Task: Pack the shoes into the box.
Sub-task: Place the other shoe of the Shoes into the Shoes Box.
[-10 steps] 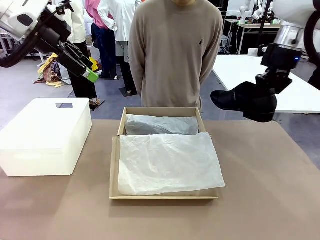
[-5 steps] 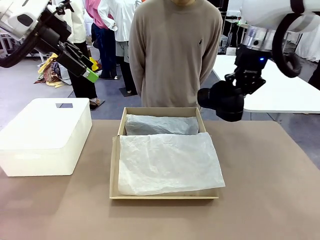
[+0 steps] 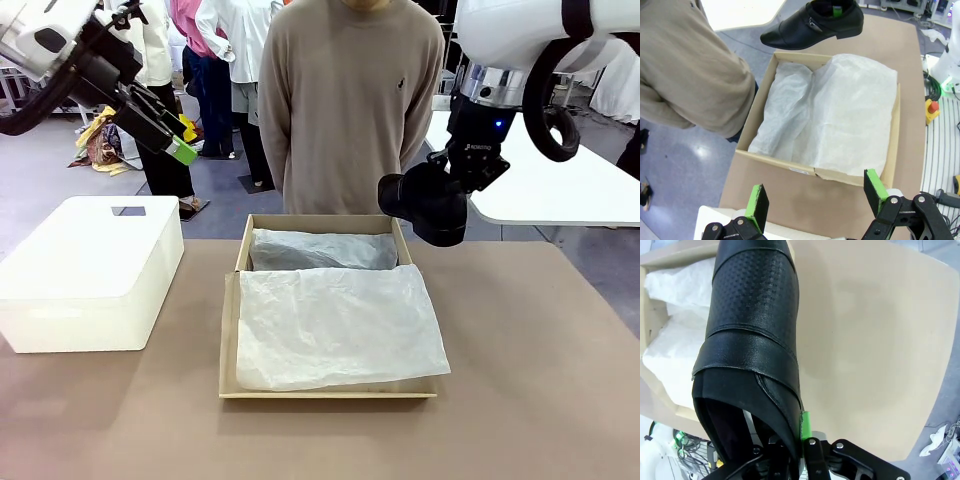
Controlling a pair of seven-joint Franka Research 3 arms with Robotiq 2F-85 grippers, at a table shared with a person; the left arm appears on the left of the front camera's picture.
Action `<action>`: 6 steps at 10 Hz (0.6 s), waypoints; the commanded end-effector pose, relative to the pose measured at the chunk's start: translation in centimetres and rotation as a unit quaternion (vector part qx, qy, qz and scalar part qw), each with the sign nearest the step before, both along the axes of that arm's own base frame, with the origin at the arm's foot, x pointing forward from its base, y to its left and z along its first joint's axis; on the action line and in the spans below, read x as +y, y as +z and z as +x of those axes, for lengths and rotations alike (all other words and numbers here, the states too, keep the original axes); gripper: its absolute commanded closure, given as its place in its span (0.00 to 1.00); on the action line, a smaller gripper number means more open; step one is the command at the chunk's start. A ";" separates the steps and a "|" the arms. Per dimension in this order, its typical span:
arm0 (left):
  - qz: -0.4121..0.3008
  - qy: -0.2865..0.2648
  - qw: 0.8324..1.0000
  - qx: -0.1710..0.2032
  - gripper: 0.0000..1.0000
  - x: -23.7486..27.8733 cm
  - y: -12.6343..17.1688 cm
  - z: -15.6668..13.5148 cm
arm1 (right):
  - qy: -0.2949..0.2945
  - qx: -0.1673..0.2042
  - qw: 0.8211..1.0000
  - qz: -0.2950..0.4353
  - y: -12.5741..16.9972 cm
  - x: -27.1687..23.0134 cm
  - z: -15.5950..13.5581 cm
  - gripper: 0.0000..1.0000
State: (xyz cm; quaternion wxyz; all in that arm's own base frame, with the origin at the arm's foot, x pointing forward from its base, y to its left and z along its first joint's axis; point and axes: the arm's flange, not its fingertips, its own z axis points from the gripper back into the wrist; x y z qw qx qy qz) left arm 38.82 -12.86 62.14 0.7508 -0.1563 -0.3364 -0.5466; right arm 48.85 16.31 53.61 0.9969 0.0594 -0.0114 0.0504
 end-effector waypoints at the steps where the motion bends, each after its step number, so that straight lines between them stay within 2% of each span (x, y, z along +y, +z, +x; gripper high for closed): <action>1: -0.012 -0.011 1.000 -0.002 0.00 0.2 -0.2 -0.1 | -0.003 0.004 1.000 0.004 0.4 -0.2 0.1 1.00; 5: -0.012 -0.011 1.000 -0.002 0.00 0.2 -0.2 -0.1 | -0.001 0.005 1.000 -0.001 -0.3 -0.1 0.1 1.00; 6: -0.012 -0.011 1.000 -0.002 0.00 0.2 -0.2 -0.1 | -0.048 -0.014 0.999 -0.013 0.6 1.0 -0.5 1.00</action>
